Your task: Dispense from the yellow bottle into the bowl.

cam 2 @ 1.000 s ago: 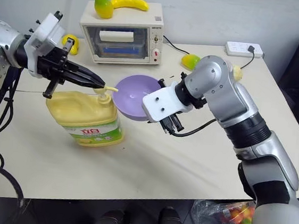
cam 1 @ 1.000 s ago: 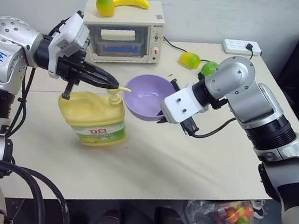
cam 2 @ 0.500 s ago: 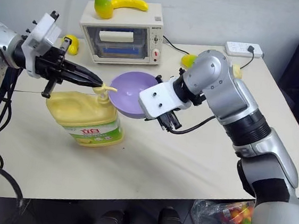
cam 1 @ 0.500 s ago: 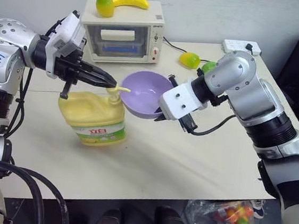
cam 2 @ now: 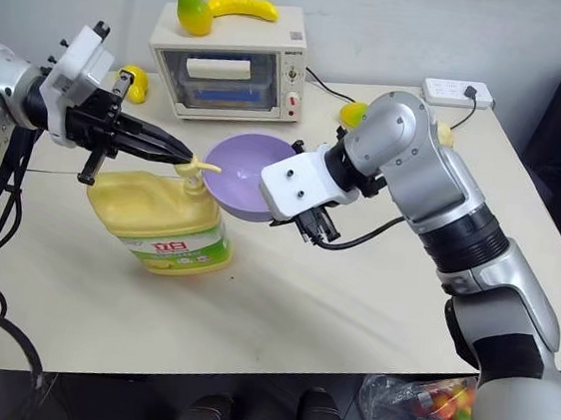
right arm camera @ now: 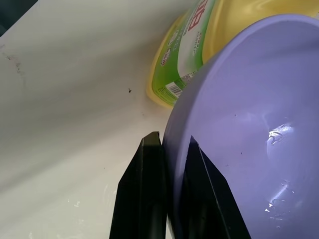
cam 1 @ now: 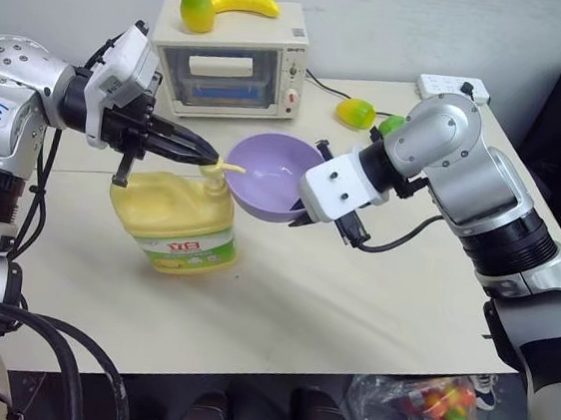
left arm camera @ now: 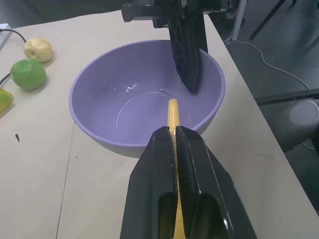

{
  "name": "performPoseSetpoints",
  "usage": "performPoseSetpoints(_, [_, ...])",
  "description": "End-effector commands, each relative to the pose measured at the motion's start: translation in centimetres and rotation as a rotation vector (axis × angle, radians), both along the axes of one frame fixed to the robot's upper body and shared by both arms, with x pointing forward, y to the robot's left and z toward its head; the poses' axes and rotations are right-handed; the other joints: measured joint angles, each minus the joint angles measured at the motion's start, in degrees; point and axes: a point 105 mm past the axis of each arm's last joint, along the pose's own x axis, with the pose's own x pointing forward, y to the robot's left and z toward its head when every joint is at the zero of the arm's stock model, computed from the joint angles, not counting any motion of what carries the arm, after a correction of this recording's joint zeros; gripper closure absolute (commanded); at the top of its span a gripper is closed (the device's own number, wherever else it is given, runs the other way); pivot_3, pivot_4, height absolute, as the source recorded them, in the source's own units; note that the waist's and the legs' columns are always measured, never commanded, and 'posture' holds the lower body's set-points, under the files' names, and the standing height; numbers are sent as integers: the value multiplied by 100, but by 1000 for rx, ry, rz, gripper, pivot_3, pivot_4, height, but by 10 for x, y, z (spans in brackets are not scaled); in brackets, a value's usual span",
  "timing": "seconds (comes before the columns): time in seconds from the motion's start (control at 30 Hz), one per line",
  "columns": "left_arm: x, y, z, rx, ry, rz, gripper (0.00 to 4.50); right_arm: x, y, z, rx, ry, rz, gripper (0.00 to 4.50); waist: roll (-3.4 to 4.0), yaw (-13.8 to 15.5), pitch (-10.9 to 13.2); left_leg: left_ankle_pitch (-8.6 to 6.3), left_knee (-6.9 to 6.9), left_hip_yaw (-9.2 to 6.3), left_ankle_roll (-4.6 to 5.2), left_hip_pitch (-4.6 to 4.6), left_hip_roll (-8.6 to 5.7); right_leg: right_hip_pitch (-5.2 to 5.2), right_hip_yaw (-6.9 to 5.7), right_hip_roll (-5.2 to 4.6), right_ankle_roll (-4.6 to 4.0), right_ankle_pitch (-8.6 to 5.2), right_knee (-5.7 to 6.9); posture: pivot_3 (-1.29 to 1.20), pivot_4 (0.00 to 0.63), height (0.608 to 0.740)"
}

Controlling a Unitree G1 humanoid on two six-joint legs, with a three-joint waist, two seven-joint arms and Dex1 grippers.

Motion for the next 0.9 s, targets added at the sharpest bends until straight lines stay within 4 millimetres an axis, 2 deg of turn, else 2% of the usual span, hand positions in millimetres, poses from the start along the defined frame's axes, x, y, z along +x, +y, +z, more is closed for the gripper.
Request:
performPoseSetpoints(0.03, [-10,3,-21,100,83,-80,4294,-12,-1,12,-29,-14,61,4500,0,0,0,0,0,0,0,3,0,2,0,-1,0,0,0,0,150,740])
performPoseSetpoints(0.57, [-10,11,-46,190,129,-64,4294,-14,3,10,-19,-6,71,4500,0,9,-5,0,0,2,0,25,-2,17,9,1,0,0,6,0,150,740])
performPoseSetpoints(0.8, [-5,12,-49,183,138,-46,4294,-14,3,8,-15,-1,74,4500,1,13,-6,0,1,2,1,28,-2,18,10,2,0,0,7,0,150,740])
performPoseSetpoints(0.9, [-2,9,-42,142,142,-46,4294,-14,3,8,-17,1,76,4500,1,17,-7,0,3,2,1,29,-2,18,10,3,0,0,7,0,150,740])
